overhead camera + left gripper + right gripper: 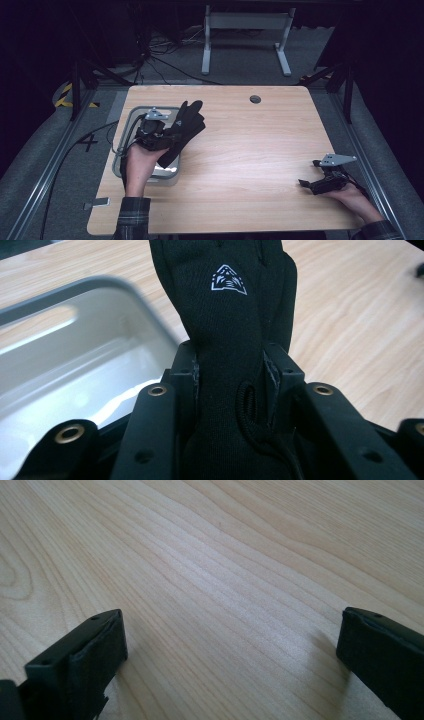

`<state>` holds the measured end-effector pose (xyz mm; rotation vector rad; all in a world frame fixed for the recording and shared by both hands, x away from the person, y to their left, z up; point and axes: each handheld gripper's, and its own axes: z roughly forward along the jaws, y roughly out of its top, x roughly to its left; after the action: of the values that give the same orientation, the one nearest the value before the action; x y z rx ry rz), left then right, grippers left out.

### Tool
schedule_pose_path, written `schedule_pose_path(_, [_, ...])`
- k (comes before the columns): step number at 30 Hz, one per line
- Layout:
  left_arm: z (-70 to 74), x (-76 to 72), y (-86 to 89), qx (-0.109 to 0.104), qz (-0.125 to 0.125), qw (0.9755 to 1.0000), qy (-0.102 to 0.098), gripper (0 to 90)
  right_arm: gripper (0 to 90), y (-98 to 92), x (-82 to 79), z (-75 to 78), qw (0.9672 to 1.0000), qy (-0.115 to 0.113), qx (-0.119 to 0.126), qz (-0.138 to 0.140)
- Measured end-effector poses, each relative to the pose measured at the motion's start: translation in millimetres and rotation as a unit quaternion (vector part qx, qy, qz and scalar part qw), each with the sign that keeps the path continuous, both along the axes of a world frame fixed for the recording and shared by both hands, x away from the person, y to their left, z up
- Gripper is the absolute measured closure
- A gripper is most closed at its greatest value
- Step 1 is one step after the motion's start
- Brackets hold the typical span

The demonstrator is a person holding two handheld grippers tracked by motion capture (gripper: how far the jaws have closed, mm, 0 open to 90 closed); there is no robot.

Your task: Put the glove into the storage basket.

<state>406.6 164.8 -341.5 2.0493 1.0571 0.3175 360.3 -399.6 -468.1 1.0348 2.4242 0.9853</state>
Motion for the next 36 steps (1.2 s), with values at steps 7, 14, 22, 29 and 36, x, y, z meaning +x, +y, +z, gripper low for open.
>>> schedule_pose_path(7, [-12.5,-4.2,31.6,0.004,0.037,0.9993,0.011,65.2,0.1,0.0,0.0,0.0,1.0000,0.000,0.000,0.000])
schedule_pose_path(14, [-30.6,1.1,47.1,0.020,0.059,0.9975,0.033,64.8,0.0,0.0,0.0,0.0,1.0000,0.000,0.000,0.000])
schedule_pose_path(22, [-43.0,11.1,51.8,0.040,0.074,0.9950,0.053,63.9,0.1,0.0,0.0,0.0,1.0000,0.000,0.000,0.000])
schedule_pose_path(29, [-49.3,16.6,54.1,0.048,0.081,0.9934,0.065,58.9,0.1,0.0,0.0,0.0,1.0000,0.000,0.000,0.000])
schedule_pose_path(36, [-49.6,16.7,58.1,0.046,0.109,0.9919,0.047,38.9,0.0,0.0,0.0,0.0,1.0000,0.000,0.000,0.000])
